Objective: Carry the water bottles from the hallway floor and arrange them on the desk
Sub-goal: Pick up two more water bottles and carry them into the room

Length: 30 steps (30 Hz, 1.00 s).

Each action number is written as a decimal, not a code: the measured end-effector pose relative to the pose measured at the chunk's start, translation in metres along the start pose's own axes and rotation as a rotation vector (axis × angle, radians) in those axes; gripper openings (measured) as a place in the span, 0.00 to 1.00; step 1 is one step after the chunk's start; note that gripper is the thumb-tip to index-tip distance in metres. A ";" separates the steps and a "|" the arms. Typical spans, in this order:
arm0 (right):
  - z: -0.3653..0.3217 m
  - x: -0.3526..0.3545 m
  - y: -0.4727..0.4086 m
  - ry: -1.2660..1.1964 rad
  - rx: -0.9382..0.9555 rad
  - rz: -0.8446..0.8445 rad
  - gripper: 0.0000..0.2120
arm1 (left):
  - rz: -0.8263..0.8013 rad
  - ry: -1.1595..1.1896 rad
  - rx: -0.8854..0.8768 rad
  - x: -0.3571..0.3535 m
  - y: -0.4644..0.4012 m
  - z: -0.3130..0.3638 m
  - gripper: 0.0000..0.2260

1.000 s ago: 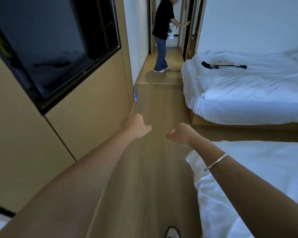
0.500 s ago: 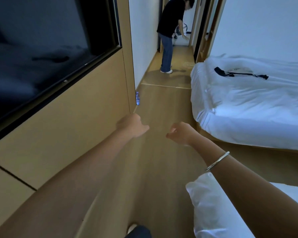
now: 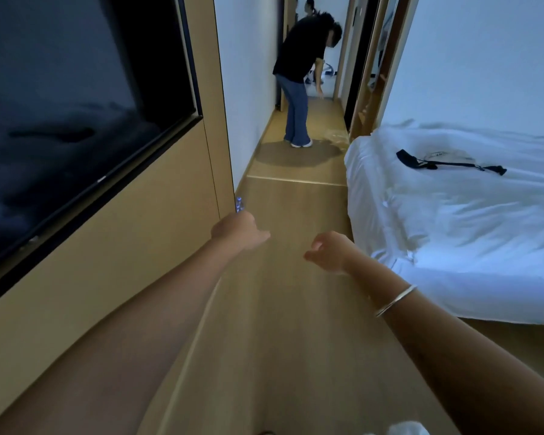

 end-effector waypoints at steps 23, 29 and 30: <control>0.017 0.014 -0.413 0.026 0.042 -0.072 0.18 | -0.073 0.001 0.067 -0.080 -0.391 0.042 0.12; 0.021 0.046 -0.546 0.086 0.116 -0.076 0.19 | -0.062 0.062 0.113 -0.090 -0.495 0.074 0.09; 0.020 0.046 -0.564 0.096 0.127 -0.077 0.19 | -0.063 0.069 0.132 -0.093 -0.508 0.073 0.08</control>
Point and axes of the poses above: each hand's wrist, its own y-axis away from the middle knuckle, its own x-axis out of the back of the hand, z = x × y, the point moved 9 cm from there along -y, towards the middle knuckle, and after that the axes turned 9 degrees about z, right-handed, at the moved point
